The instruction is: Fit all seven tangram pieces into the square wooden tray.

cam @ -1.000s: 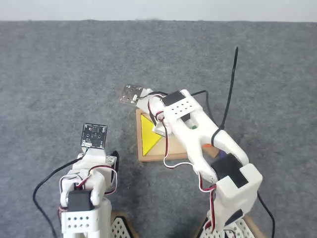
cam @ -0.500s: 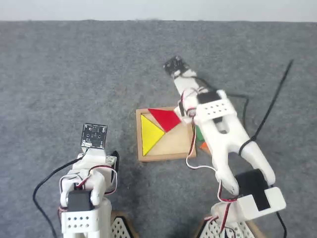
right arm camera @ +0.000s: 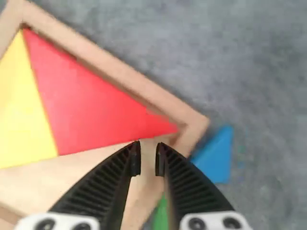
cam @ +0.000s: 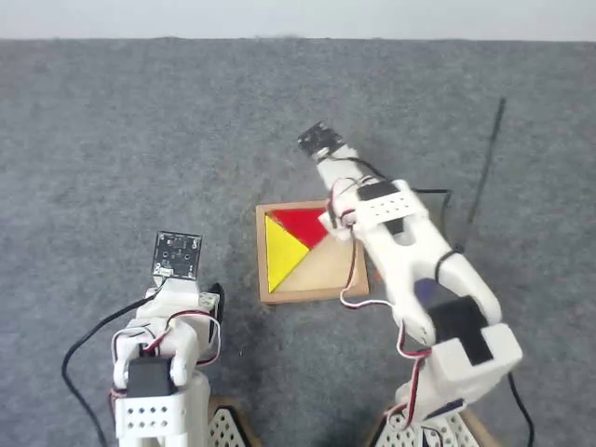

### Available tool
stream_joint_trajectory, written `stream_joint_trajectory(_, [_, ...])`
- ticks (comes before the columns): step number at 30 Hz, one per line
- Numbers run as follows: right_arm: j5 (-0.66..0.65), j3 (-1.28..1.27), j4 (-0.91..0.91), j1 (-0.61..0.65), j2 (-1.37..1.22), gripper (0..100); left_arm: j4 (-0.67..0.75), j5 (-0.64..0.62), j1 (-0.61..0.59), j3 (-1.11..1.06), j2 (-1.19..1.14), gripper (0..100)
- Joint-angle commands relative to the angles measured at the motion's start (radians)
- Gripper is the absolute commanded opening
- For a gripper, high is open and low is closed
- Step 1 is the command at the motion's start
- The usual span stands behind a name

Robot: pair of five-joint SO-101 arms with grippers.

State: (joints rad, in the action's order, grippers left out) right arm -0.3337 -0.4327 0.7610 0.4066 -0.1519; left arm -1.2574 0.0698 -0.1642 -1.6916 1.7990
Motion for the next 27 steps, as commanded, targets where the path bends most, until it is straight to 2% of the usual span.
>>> stream_joint_trajectory(1, [0.008, 0.074, -0.005, 0.053, -0.005, 5.8, -0.009, 0.006, 0.002, 0.008, 0.028, 15])
stream_joint_trajectory(7, [0.011, 0.077, 0.031, 0.048, 0.041, 5.8, -0.009, 0.006, 0.002, 0.008, 0.028, 15])
stream_joint_trajectory(17, [0.091, -0.081, 0.094, -0.162, 0.372, 6.0, -0.009, 0.006, 0.002, 0.008, 0.028, 15])
stream_joint_trajectory(23, [0.025, -0.084, 0.340, -0.222, 0.351, 15.7, -0.009, 0.006, 0.002, 0.008, 0.028, 15])
stream_joint_trajectory(27, [0.025, -0.144, 0.381, -0.251, 0.374, 14.7, -0.009, 0.006, 0.002, 0.008, 0.028, 15])
